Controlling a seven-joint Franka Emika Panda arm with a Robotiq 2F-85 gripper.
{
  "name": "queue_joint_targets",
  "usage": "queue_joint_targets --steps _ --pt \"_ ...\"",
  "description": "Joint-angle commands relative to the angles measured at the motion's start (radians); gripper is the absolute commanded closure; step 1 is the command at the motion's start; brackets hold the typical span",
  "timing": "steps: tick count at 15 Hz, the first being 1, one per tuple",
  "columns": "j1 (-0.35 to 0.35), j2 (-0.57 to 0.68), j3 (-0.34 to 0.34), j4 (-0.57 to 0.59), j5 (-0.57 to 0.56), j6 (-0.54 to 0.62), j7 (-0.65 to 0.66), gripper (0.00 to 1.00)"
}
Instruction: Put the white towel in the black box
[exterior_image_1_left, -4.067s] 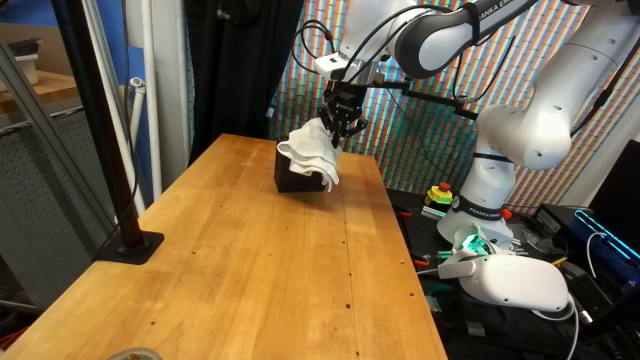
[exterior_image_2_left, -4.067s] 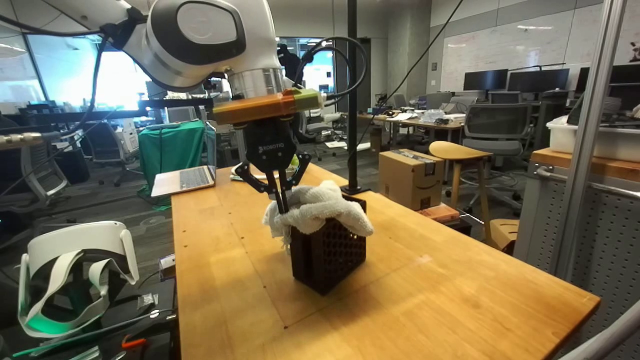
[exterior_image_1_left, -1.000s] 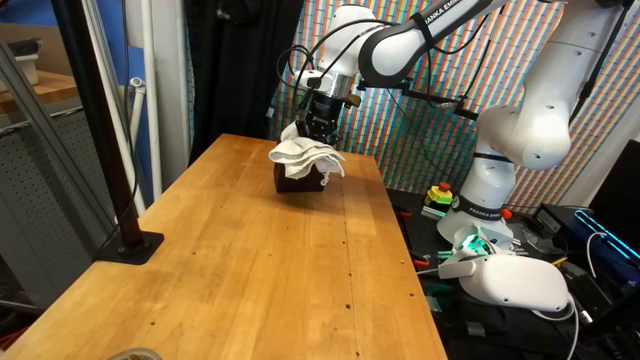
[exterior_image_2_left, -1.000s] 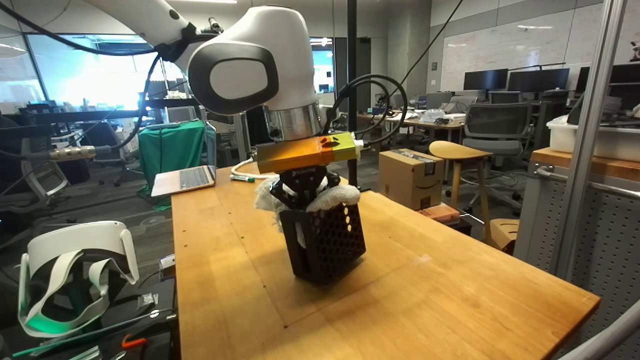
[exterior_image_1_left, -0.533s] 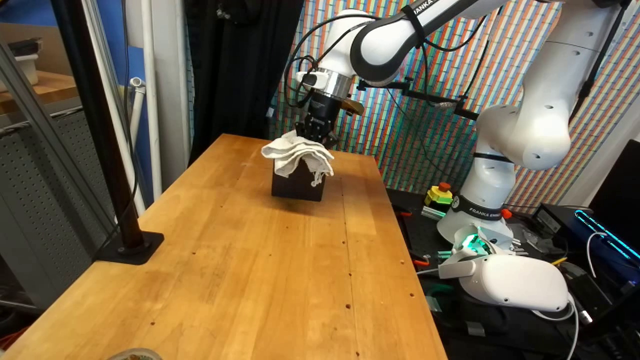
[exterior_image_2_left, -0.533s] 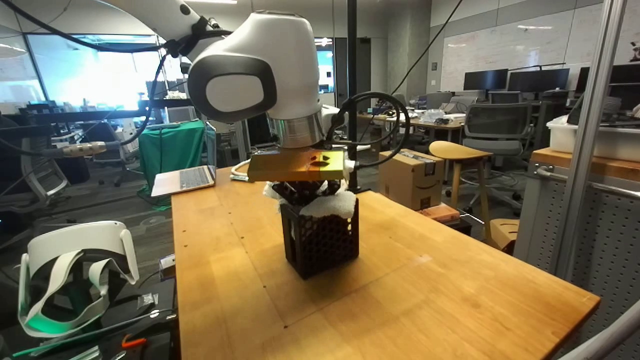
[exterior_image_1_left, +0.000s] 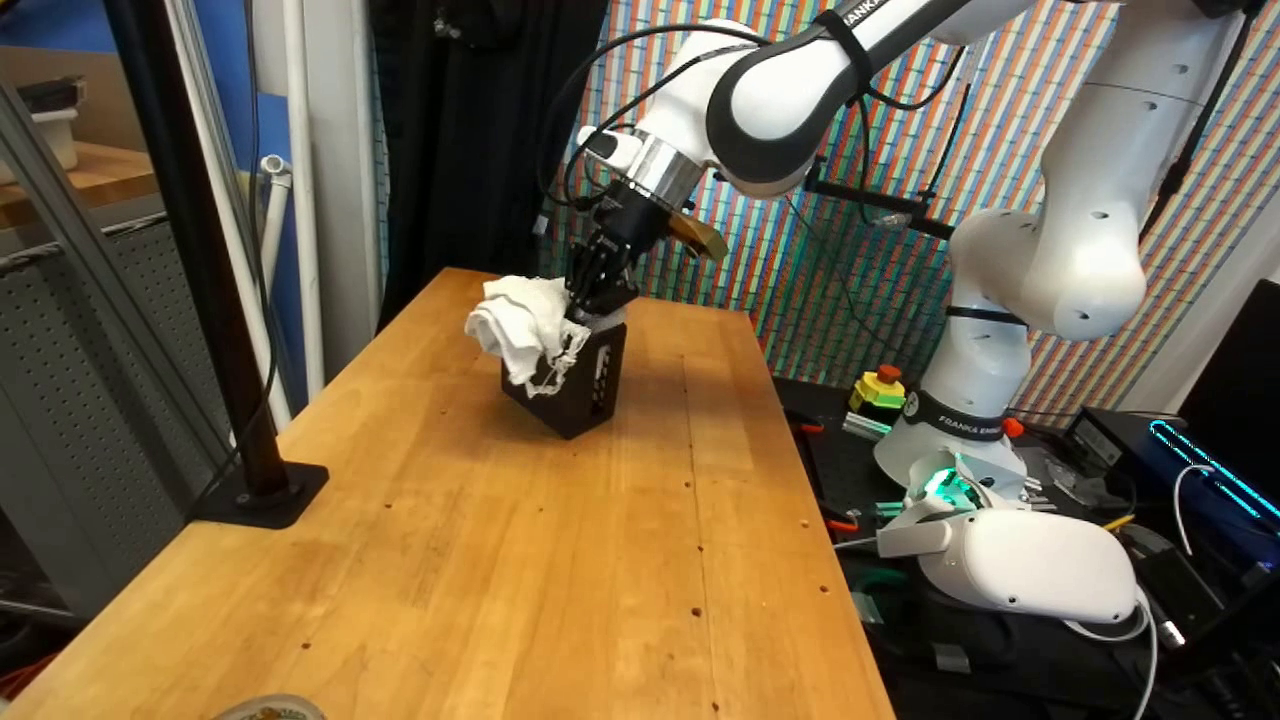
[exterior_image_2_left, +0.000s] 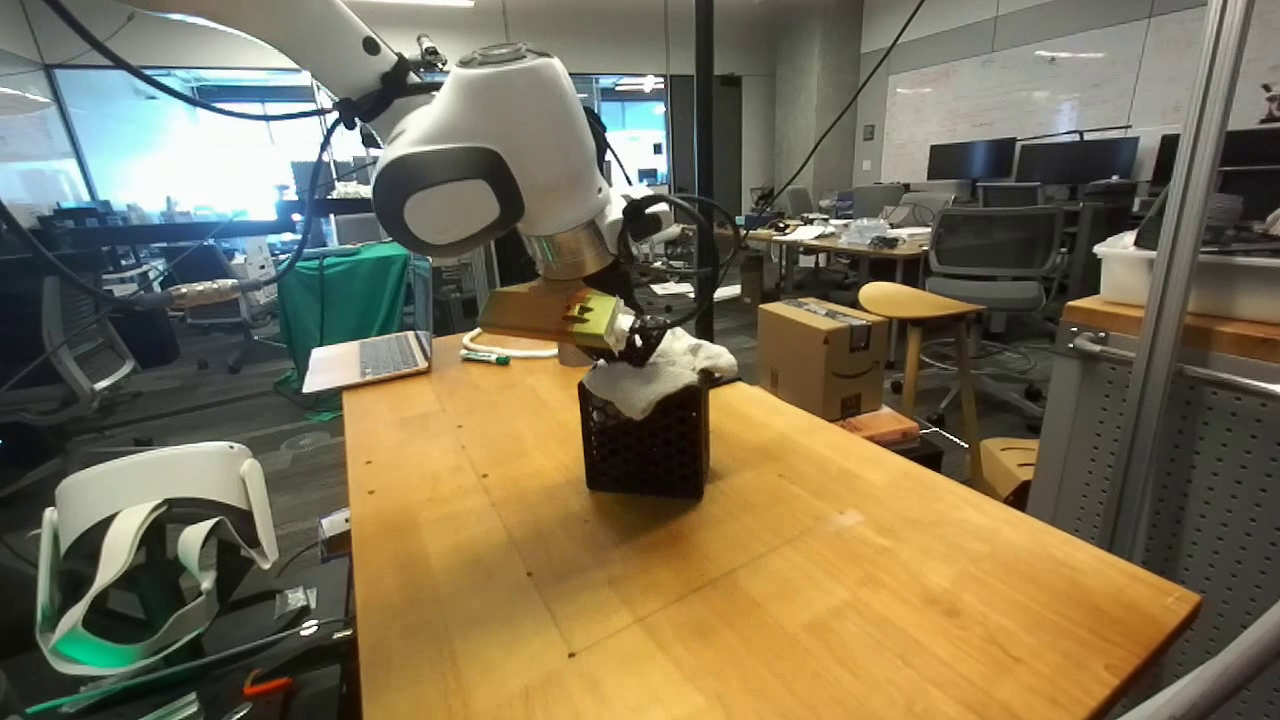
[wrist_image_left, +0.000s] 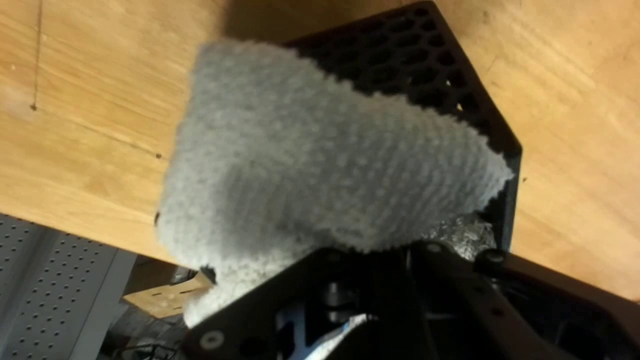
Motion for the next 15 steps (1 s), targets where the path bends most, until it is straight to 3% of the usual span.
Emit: queue_joint_targets --steps 1,5,6,8,9,10,12,13,15 --pt "0.014 0.0 0.05 -0.013 -0.04 0.207 0.184 0.95" --pt "-0.057 -0.018 0.088 -0.068 -0.306 0.379 0.402 0.92" --pt "-0.046 -0.026 0.05 -0.079 -0.398 0.395 0.458 0.91" --pt "-0.071 -0.048 0.034 -0.078 -0.52 0.395 0.519 0.92" --pt "-0.135 -0.053 0.088 -0.066 -0.554 0.391 0.537 0.92" --pt "-0.156 -0.061 0.098 -0.057 -0.596 0.382 0.563 0.92" --pt "-0.196 -0.069 0.133 -0.034 -0.646 0.381 0.597 0.78" --pt "-0.202 -0.068 0.149 -0.018 -0.655 0.383 0.607 0.59" --pt "-0.218 -0.05 0.183 0.02 -0.67 0.384 0.629 0.45"
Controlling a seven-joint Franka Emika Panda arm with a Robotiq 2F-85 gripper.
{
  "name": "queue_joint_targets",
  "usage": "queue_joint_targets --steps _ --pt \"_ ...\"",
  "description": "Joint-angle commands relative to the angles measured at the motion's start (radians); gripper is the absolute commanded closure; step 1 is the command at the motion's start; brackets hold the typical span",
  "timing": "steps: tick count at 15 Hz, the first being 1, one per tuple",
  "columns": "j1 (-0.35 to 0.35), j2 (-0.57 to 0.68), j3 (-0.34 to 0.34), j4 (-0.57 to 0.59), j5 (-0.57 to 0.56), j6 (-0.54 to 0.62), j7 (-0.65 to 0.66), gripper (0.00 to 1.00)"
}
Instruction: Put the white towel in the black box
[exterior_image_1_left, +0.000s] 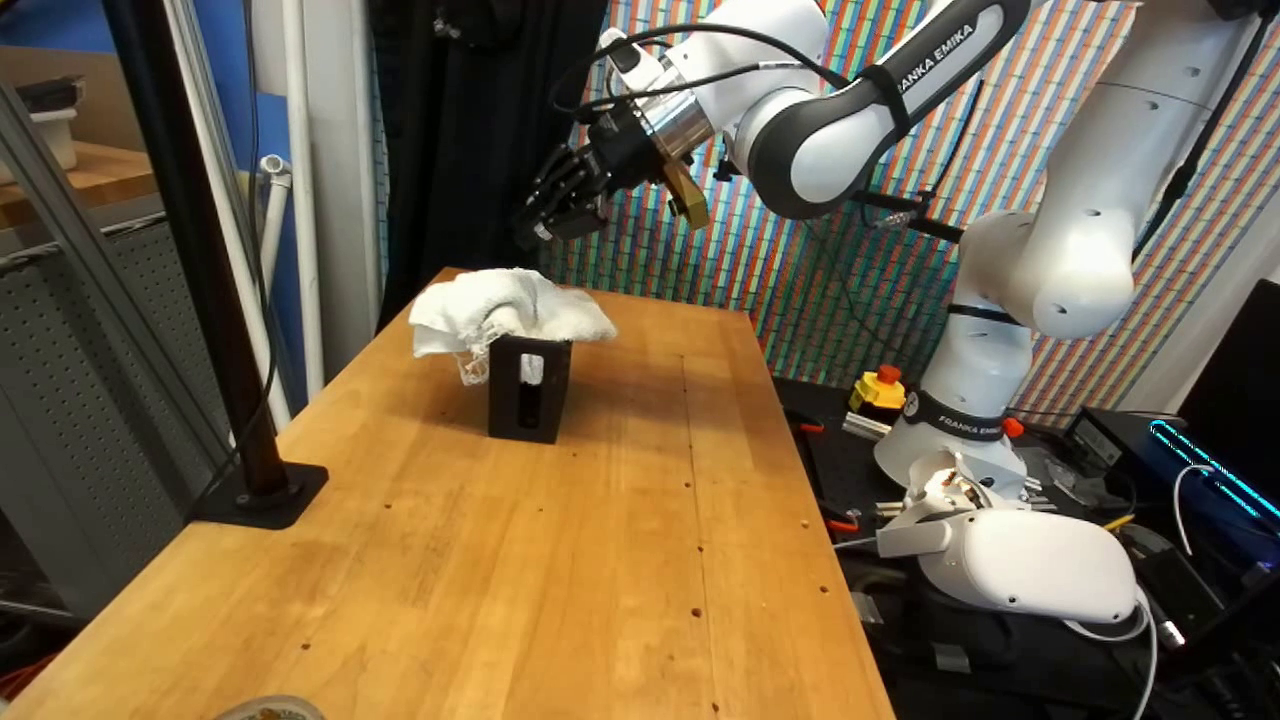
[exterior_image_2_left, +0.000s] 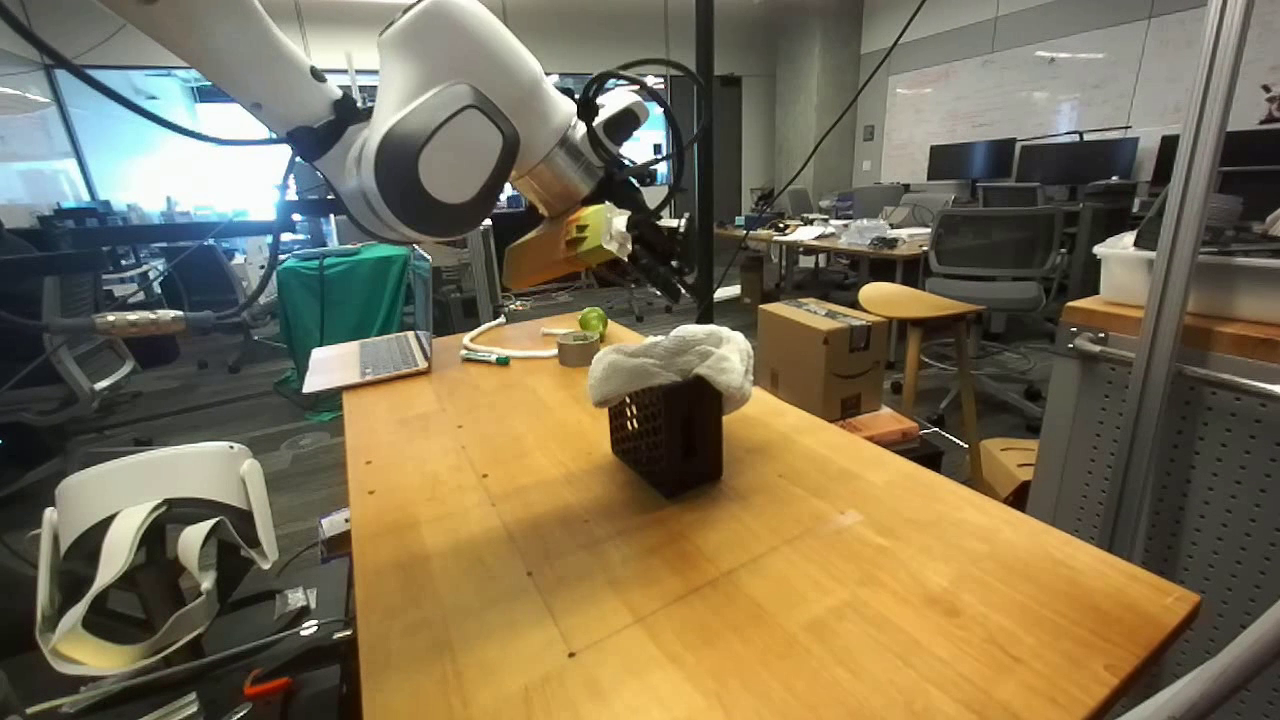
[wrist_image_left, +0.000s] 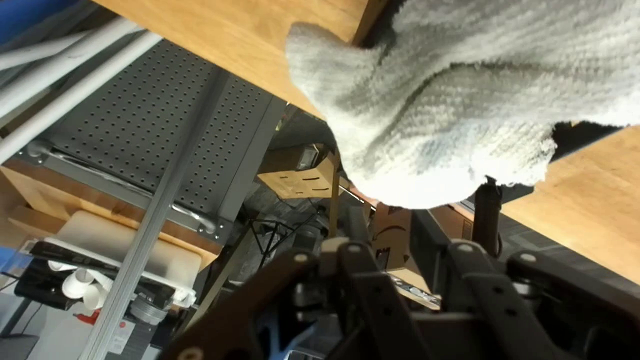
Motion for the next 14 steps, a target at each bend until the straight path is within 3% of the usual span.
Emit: queue_joint_targets --steps 1,6,10,11,14 --pt "-0.037 0.025 0.069 0.07 -0.04 0.012 0.057 0.37" --pt "-0.069 0.092 0.098 0.13 -0.06 -0.022 0.08 0.01" --pt "-0.077 0.154 0.082 0.164 -0.066 -0.045 0.089 0.0" --pt "-0.002 0.166 0.007 0.171 -0.058 -0.054 0.084 0.0" --pt "0.033 0.226 -0.022 0.211 -0.05 -0.062 0.084 0.01"
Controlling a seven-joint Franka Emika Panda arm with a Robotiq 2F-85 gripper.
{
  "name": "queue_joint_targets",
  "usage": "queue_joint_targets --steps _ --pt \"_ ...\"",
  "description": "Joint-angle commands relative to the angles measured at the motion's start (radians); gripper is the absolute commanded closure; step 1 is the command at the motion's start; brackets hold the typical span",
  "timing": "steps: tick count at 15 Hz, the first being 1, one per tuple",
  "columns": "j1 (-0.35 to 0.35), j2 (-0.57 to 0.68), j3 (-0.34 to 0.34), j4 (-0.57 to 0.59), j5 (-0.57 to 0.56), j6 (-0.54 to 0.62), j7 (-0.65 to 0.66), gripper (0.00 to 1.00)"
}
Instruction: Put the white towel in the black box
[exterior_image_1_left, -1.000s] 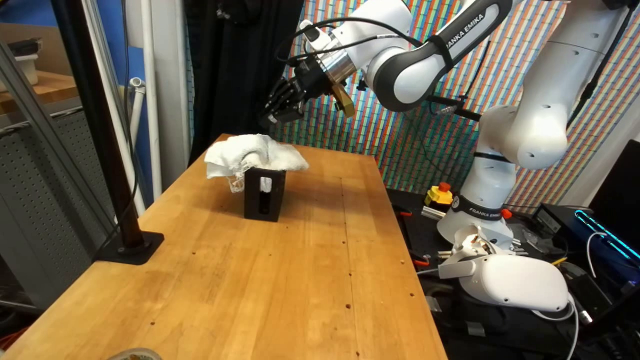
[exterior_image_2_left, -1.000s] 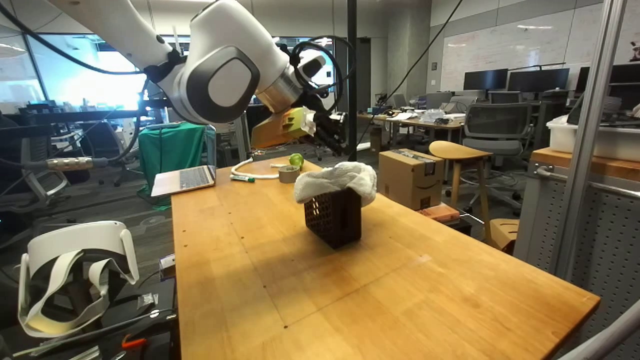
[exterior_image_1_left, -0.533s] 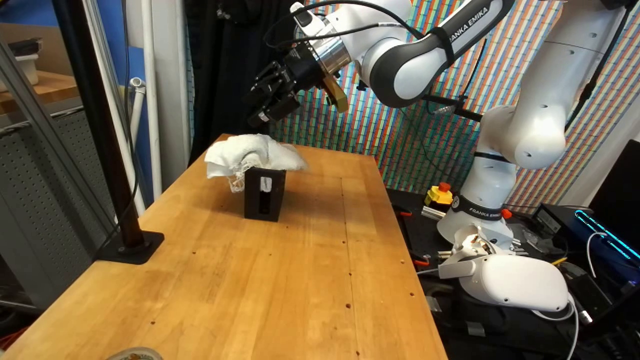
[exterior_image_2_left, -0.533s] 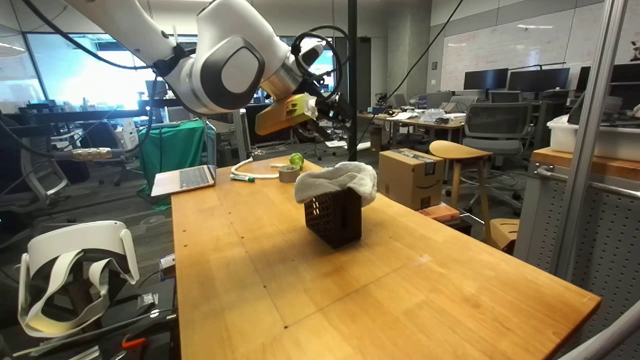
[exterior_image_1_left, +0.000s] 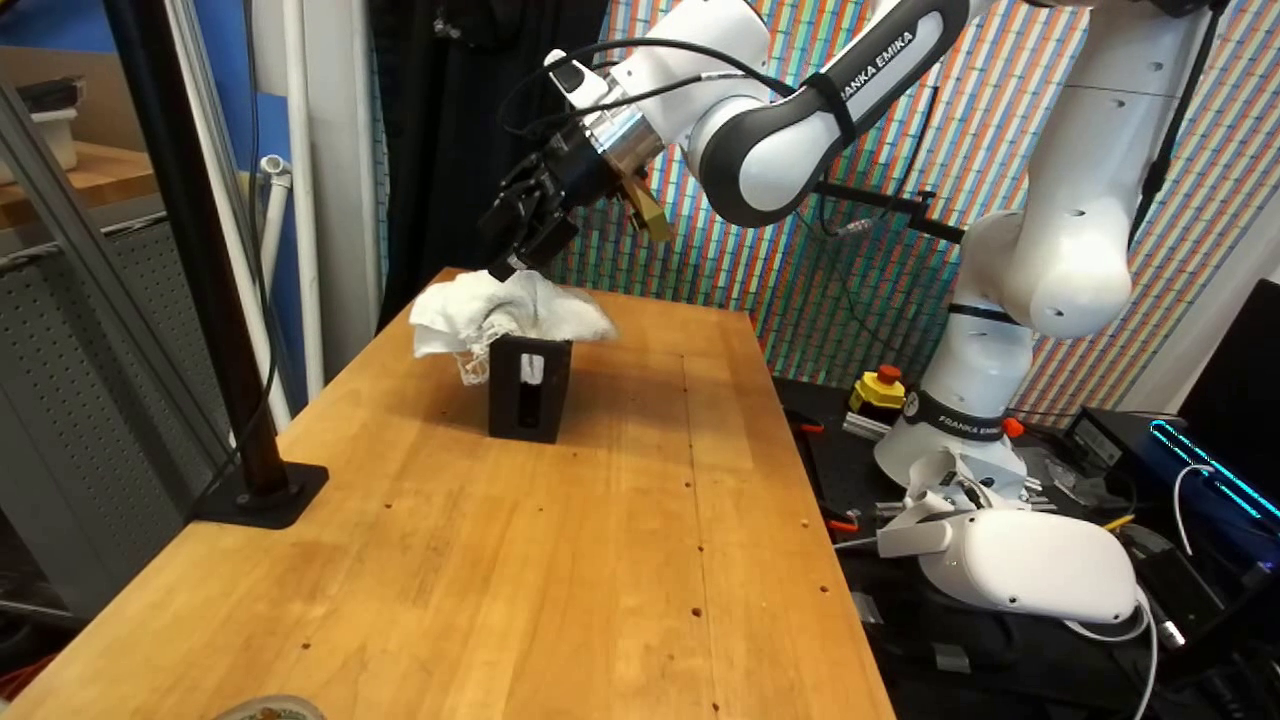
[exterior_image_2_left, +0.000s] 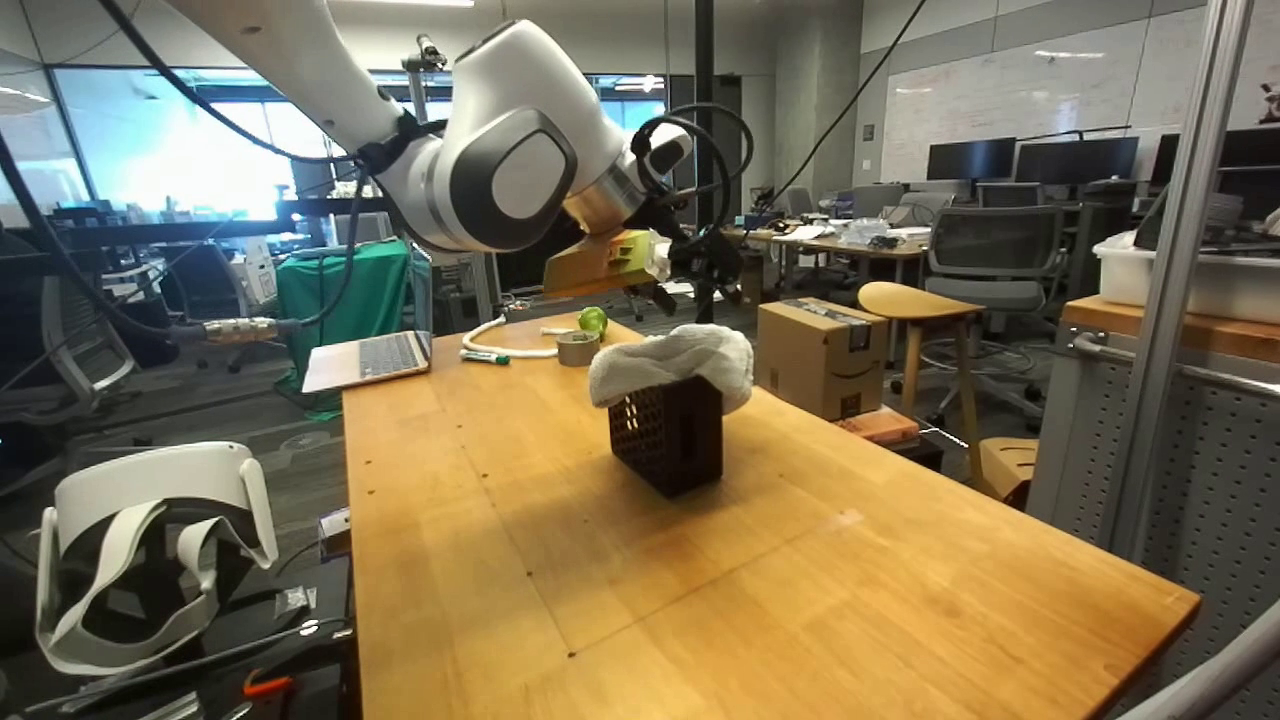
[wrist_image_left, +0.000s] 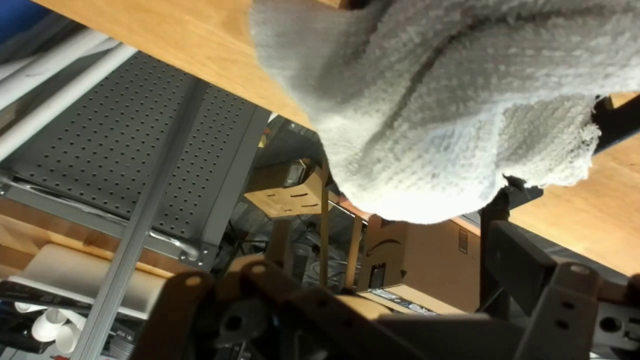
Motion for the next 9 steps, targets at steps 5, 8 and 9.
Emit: queue_joint_targets --steps 5,8,9 --pt "0.027 0.143 -0.001 0.113 0.011 -0.01 0.002 0.0" --pt "0.025 0.172 0.004 0.125 0.012 -0.009 0.004 0.26" --pt "0.025 0.176 0.006 0.127 0.012 -0.011 0.003 0.32"
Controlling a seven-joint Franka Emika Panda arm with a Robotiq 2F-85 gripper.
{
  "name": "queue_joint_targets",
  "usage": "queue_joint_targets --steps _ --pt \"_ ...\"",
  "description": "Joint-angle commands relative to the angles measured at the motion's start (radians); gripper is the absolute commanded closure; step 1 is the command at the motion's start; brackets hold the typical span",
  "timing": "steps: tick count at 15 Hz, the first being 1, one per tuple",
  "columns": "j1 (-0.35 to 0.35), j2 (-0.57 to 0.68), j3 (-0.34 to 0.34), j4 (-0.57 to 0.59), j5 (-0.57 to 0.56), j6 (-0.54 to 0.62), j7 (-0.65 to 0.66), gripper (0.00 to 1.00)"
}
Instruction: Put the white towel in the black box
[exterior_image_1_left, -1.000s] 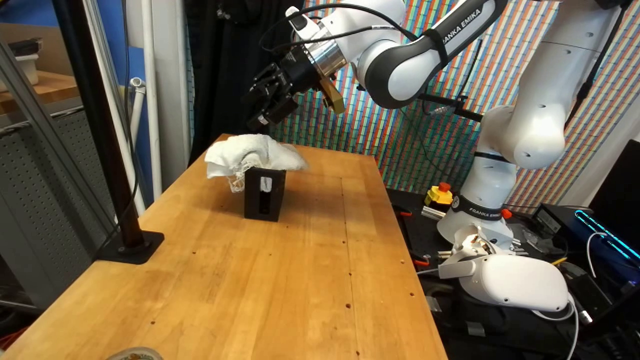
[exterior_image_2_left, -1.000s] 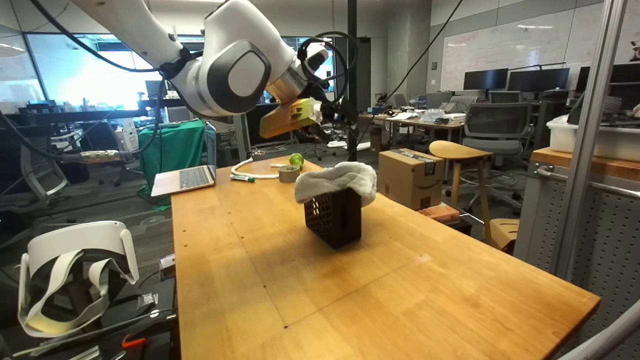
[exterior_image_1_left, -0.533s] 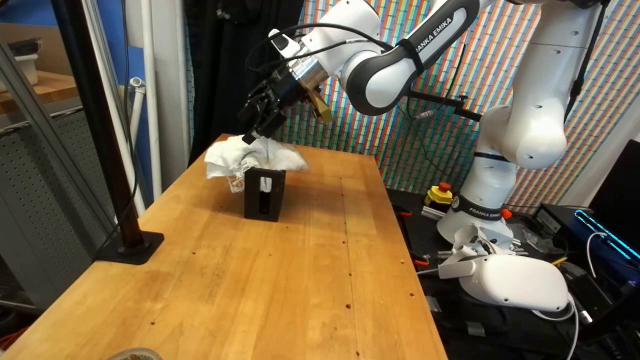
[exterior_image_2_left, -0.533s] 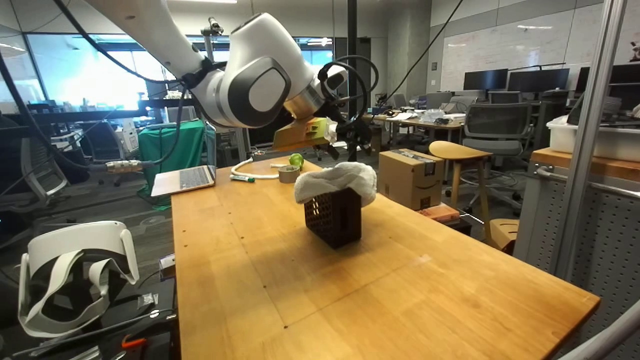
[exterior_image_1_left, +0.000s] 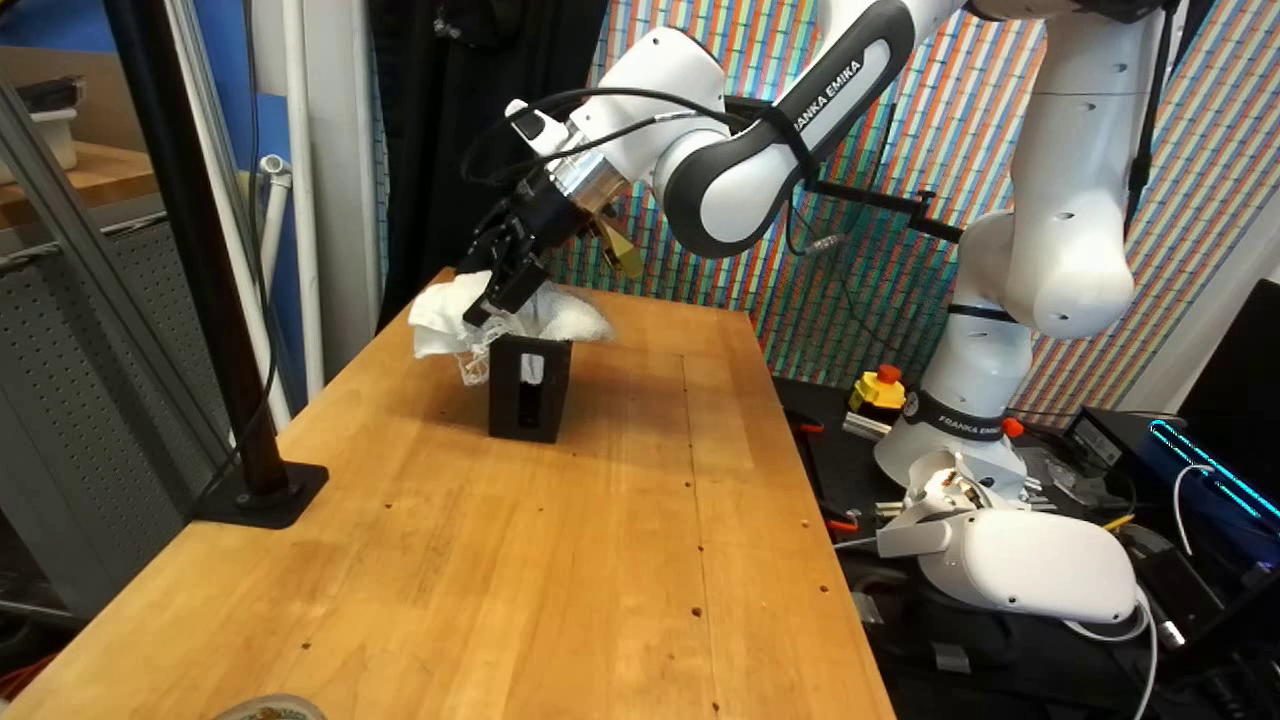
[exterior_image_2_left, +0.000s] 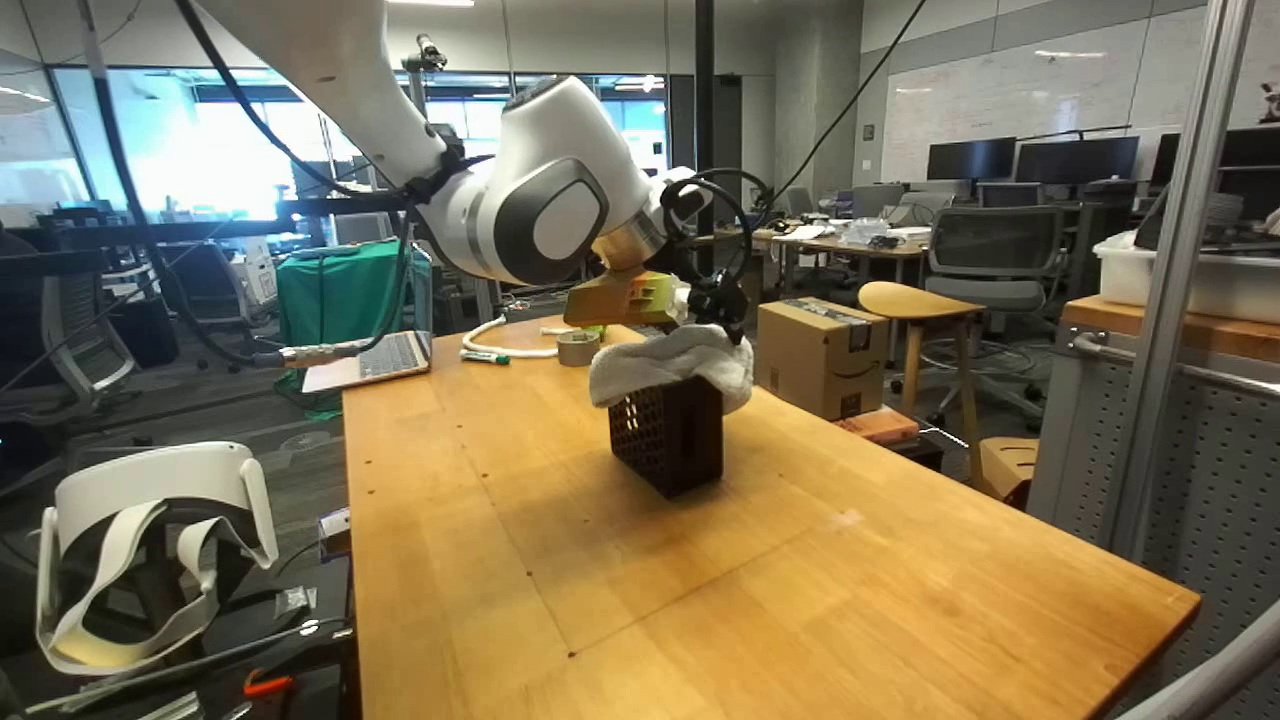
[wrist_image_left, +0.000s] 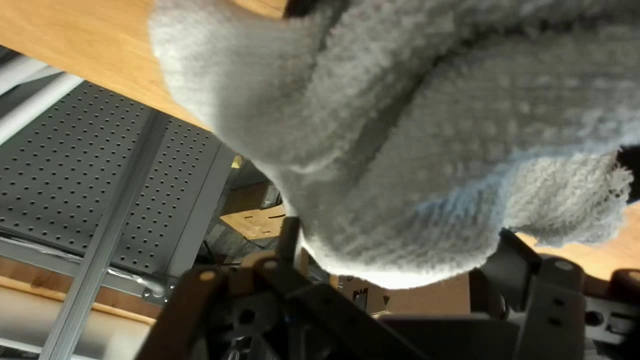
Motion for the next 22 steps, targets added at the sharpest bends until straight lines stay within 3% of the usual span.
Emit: queue_joint_targets --steps 1,8,11,12,18,22 --pt "0.001 0.036 0.006 0.043 0.007 -0.007 0.003 0.42" --pt "0.011 0.034 0.008 0.041 0.0 0.0 0.0 0.93" --pt "0.025 -0.001 0.005 0.021 -0.015 0.018 -0.004 0.97" --pt "0.03 -0.012 0.003 0.017 -0.02 0.02 -0.007 0.94" --pt "0.049 -0.094 0.006 -0.036 -0.034 0.04 -0.044 0.94" --pt "0.081 -0.18 -0.033 -0.104 -0.089 0.037 -0.027 0.94"
